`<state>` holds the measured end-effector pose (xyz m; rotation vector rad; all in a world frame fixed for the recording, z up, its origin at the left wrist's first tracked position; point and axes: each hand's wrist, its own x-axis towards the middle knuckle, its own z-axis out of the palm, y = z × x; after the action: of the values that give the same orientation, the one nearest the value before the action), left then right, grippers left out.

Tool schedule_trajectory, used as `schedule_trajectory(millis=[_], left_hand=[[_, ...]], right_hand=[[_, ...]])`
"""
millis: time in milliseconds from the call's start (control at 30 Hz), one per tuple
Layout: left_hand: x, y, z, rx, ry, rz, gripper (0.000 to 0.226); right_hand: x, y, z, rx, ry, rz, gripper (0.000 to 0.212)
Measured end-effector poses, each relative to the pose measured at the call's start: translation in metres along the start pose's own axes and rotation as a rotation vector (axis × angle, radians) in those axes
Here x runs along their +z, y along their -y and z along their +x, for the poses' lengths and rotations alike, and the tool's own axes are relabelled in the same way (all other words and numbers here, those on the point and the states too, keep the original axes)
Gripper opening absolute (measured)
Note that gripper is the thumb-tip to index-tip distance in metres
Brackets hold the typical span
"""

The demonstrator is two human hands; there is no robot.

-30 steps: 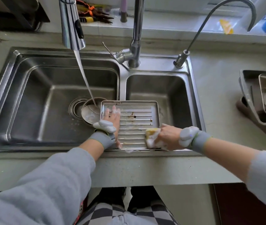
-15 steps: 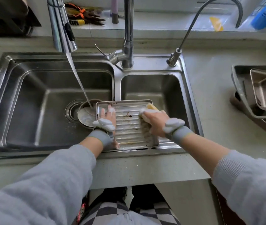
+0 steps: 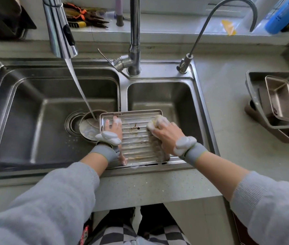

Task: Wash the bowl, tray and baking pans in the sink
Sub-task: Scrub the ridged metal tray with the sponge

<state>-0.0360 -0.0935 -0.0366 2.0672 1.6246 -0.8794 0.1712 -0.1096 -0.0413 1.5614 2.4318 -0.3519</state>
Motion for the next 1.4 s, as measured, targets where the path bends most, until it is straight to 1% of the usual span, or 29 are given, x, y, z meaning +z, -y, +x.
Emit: schedule_trajectory(millis=[67, 100, 167, 267, 333, 367, 433, 467, 500, 567, 633, 667, 733, 767, 800, 867, 900, 933, 967, 1000, 1067, 1100, 1133, 1200, 1267, 1300, 1367, 1400], left_hand=[[0.002, 0.003, -0.002, 0.008, 0.010, 0.038, 0.095], [0.002, 0.004, -0.003, 0.025, 0.010, 0.045, 0.089], [-0.001, 0.004, -0.004, 0.028, 0.011, 0.033, 0.089], [0.008, 0.006, 0.002, -0.001, 0.001, -0.027, 0.088], [0.009, 0.008, 0.002, 0.019, -0.004, -0.049, 0.086], [0.007, 0.006, -0.001, 0.028, 0.004, -0.070, 0.087], [0.006, 0.007, -0.001, 0.042, 0.016, -0.110, 0.096], [0.006, 0.007, 0.000, 0.045, 0.017, -0.122, 0.098], [0.005, 0.008, -0.001, 0.048, 0.009, -0.128, 0.094], [0.004, 0.008, -0.001, 0.052, -0.011, -0.130, 0.086], [0.003, 0.009, -0.003, 0.045, -0.008, -0.106, 0.092], [0.003, 0.009, -0.002, 0.051, -0.012, -0.098, 0.093], [0.004, 0.009, -0.001, 0.055, -0.036, -0.135, 0.084], [0.005, 0.009, -0.001, 0.047, -0.045, -0.157, 0.081], [0.005, 0.009, -0.001, 0.046, -0.045, -0.171, 0.085], [0.004, 0.010, -0.004, 0.055, -0.025, -0.160, 0.110], [0.004, 0.010, -0.005, 0.057, -0.021, -0.153, 0.117], [0.002, 0.010, -0.005, 0.063, -0.033, -0.148, 0.116], [0.002, 0.010, -0.005, 0.063, -0.040, -0.141, 0.112], [0.001, 0.012, -0.006, 0.062, -0.036, -0.130, 0.112], [0.001, 0.011, -0.004, 0.059, -0.024, -0.114, 0.130], [0.002, 0.010, -0.005, 0.054, -0.011, -0.111, 0.136], [0.002, 0.009, -0.005, 0.053, -0.012, -0.103, 0.135], [0.002, 0.009, -0.007, 0.059, -0.045, -0.065, 0.126], [0.002, 0.011, -0.007, 0.070, -0.055, -0.053, 0.117], [0.002, 0.012, -0.006, 0.070, -0.055, -0.072, 0.114], [0.002, 0.013, -0.007, 0.073, -0.042, -0.090, 0.118], [0.001, 0.012, -0.009, 0.072, -0.038, -0.077, 0.124]], right_hand=[[0.008, 0.021, -0.018, -0.050, -0.001, 0.075, 0.042], [0.009, 0.030, -0.026, -0.089, -0.019, 0.108, 0.038], [0.012, 0.029, -0.021, -0.115, -0.040, 0.093, 0.042], [0.004, 0.012, 0.010, -0.007, -0.016, -0.032, 0.050], [-0.003, 0.017, 0.015, 0.062, 0.047, -0.020, 0.043], [-0.001, 0.024, 0.006, 0.047, 0.043, -0.004, 0.039], [0.009, 0.034, -0.021, -0.060, -0.016, 0.002, 0.041], [0.011, 0.030, -0.023, -0.097, -0.024, 0.012, 0.041], [0.008, 0.025, -0.019, -0.105, -0.013, 0.013, 0.040], [-0.003, 0.016, 0.011, -0.062, -0.004, 0.101, 0.031], [-0.010, 0.025, 0.030, -0.044, -0.005, 0.173, 0.028], [-0.007, 0.034, 0.023, -0.064, -0.020, 0.173, 0.030], [0.008, 0.047, -0.005, -0.142, -0.074, 0.187, 0.034], [0.013, 0.049, -0.015, -0.144, -0.070, 0.206, 0.038], [0.015, 0.048, -0.013, -0.147, -0.066, 0.223, 0.039], [0.006, 0.048, 0.017, -0.127, -0.110, 0.212, 0.030], [-0.003, 0.049, 0.034, -0.091, -0.126, 0.210, 0.026], [-0.010, 0.051, 0.046, -0.044, -0.122, 0.223, 0.025], [-0.011, 0.055, 0.046, -0.019, -0.095, 0.229, 0.025], [-0.007, 0.059, 0.038, -0.033, -0.082, 0.232, 0.024], [0.005, 0.059, 0.006, -0.105, -0.044, 0.215, 0.026], [0.007, 0.055, -0.002, -0.126, 0.008, 0.213, 0.026], [0.005, 0.051, 0.002, -0.129, 0.021, 0.221, 0.024], [-0.008, 0.048, 0.032, -0.095, 0.015, 0.221, 0.019], [-0.020, 0.053, 0.050, -0.070, -0.024, 0.206, 0.024], [-0.019, 0.058, 0.045, -0.084, -0.038, 0.190, 0.024], [-0.002, 0.062, 0.016, -0.149, -0.022, 0.178, 0.025], [0.001, 0.063, 0.004, -0.163, 0.023, 0.194, 0.026]])
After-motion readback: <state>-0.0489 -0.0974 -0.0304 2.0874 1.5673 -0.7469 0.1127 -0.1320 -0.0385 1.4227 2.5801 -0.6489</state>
